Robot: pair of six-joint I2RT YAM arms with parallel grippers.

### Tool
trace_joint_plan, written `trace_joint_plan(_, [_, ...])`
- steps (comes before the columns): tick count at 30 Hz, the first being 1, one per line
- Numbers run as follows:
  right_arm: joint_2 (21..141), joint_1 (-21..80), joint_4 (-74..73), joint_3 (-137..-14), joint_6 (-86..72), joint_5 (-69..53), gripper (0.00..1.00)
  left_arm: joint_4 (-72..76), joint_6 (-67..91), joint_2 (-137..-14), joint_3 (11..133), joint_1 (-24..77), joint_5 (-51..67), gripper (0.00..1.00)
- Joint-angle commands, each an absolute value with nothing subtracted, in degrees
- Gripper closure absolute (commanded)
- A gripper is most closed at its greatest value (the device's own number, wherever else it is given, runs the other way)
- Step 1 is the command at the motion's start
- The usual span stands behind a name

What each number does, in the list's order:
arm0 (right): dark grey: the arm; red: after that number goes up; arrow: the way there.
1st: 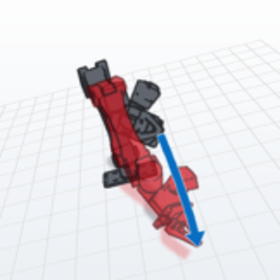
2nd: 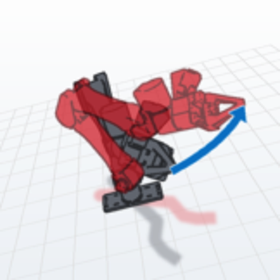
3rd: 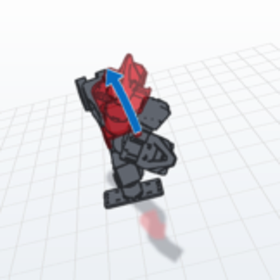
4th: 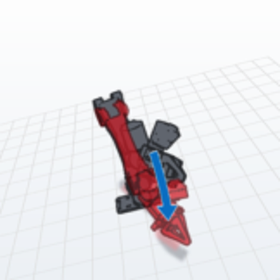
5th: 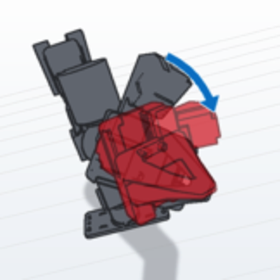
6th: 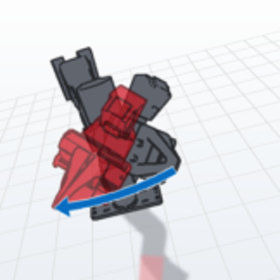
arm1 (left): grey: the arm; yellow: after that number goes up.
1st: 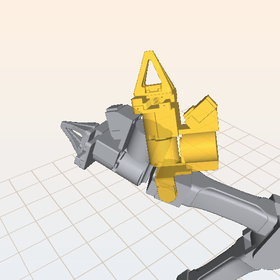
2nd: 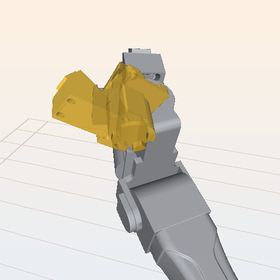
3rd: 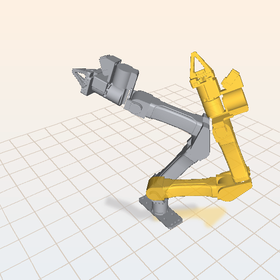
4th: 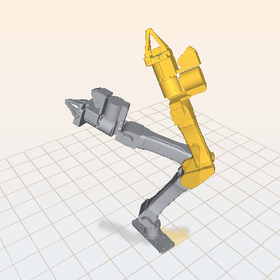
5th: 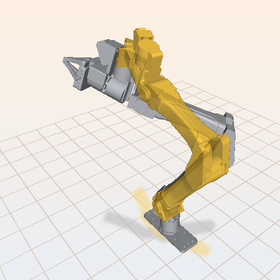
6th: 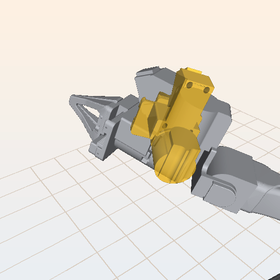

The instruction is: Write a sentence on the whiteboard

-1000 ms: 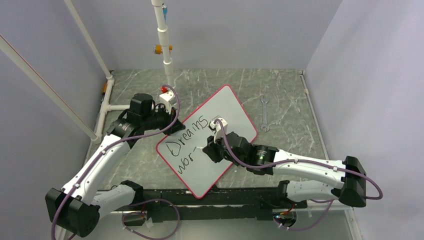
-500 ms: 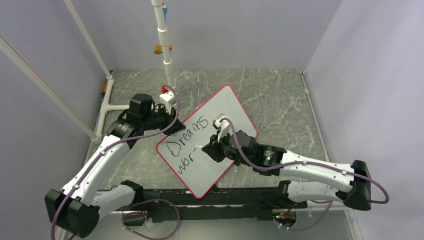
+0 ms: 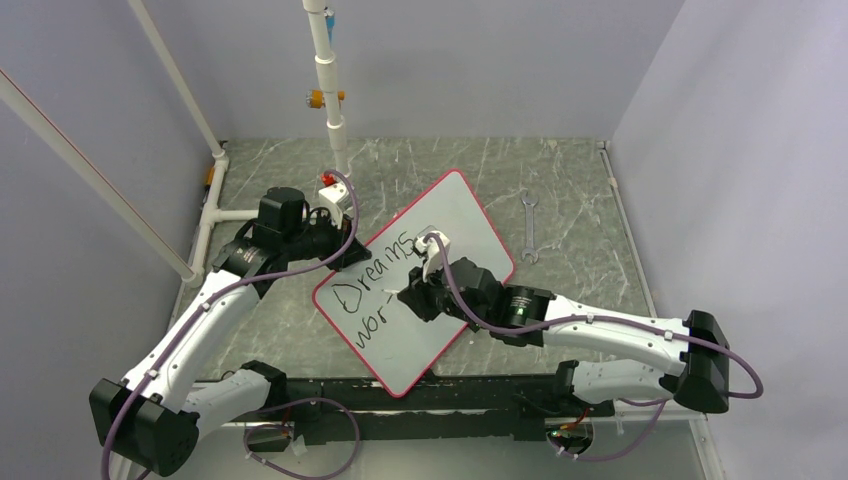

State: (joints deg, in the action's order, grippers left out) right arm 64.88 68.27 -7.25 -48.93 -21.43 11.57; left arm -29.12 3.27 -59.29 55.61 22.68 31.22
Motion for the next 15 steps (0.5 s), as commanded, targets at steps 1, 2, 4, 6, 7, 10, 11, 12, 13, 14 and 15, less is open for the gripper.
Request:
trace_joint_plan(1, [65.9, 67.3, -5.4, -52.0, -21.0, 14.2, 1.00, -27.5, -2.3, -58.0, 55.4, 23.2, 30.7, 1.00])
trace_joint_plan(2, [66.2, 67.1, -5.4, -52.0, -21.1, 14.2, 1.00, -27.5, -2.3, -58.0, 55.3, 23.2, 30.7, 1.00])
trace_joint_plan(4, [66.7, 66.9, -5.9, -52.1, -21.2, 14.1, 1.00, -27.4, -2.3, -57.9, 55.3, 23.2, 30.5, 1.00])
trace_joint_plan(6, [67.2, 66.8, -6.4, -52.1, -21.2, 14.0, 1.00, -27.3, -2.3, -57.8, 55.3, 23.2, 30.4, 1.00])
trace_joint_plan(7, [67.3, 66.9, -6.6, -52.1, -21.3, 13.8, 1.00, -27.4, -2.3, -57.8, 55.4, 23.2, 30.5, 1.00])
trace_joint_plan(10, [67.1, 66.9, -6.3, -51.1, -21.7, 12.7, 1.00, -27.4, -2.3, -57.8, 55.4, 23.2, 30.4, 1.00])
trace_joint_plan(11, [66.9, 66.9, -6.2, -50.8, -21.7, 12.2, 1.00, -27.4, -2.3, -57.9, 55.3, 23.2, 30.4, 1.00])
trace_joint_plan(12, [66.7, 66.9, -6.2, -50.6, -21.7, 11.9, 1.00, -27.4, -2.3, -57.8, 55.4, 23.2, 30.5, 1.00])
trace_joint_plan(13, [66.5, 66.9, -6.5, -50.4, -21.7, 11.6, 1.00, -27.4, -2.3, -57.8, 55.4, 23.2, 30.5, 1.00])
trace_joint_plan(14, [66.4, 66.9, -6.9, -50.2, -21.7, 11.5, 1.00, -27.4, -2.3, -57.8, 55.4, 23.2, 30.5, 1.00])
trace_joint_plan(15, [66.2, 66.9, -7.3, -50.0, -21.7, 11.5, 1.00, -27.3, -2.3, -57.7, 55.4, 23.2, 30.4, 1.00])
